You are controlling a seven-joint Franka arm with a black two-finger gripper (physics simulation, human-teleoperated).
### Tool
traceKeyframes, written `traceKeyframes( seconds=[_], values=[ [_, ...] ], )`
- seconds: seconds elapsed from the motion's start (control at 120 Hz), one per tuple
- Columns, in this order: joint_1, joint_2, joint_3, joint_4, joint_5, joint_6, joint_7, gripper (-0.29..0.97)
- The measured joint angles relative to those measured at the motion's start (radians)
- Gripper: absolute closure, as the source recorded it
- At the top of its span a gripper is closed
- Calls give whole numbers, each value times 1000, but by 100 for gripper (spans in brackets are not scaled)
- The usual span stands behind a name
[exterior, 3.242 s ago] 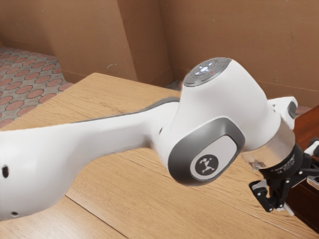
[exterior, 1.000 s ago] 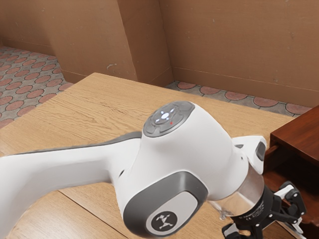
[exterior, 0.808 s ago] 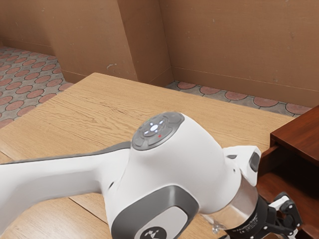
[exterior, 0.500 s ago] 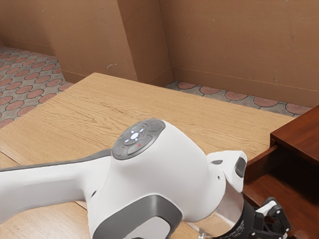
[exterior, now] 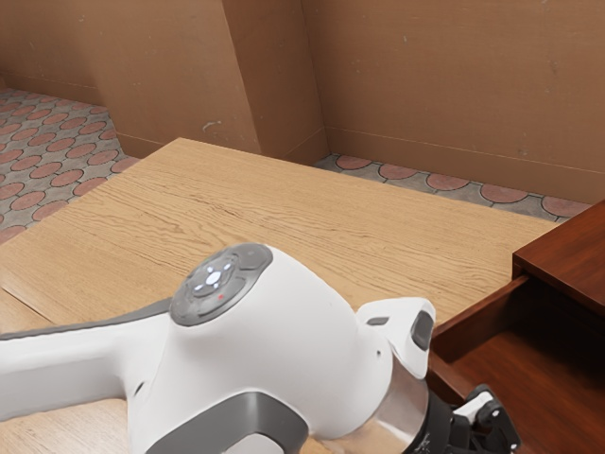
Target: Pull the drawer handle with one arm to open the drawer
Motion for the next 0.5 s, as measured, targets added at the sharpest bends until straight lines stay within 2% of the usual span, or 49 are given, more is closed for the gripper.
traceKeyframes(
  seconds=[0.117, 0.5],
  values=[
    [0, -2, 0, -3, -3, 2, -2, 31],
    [1, -61, 21, 6, -6, -8, -5, 10]
  ],
)
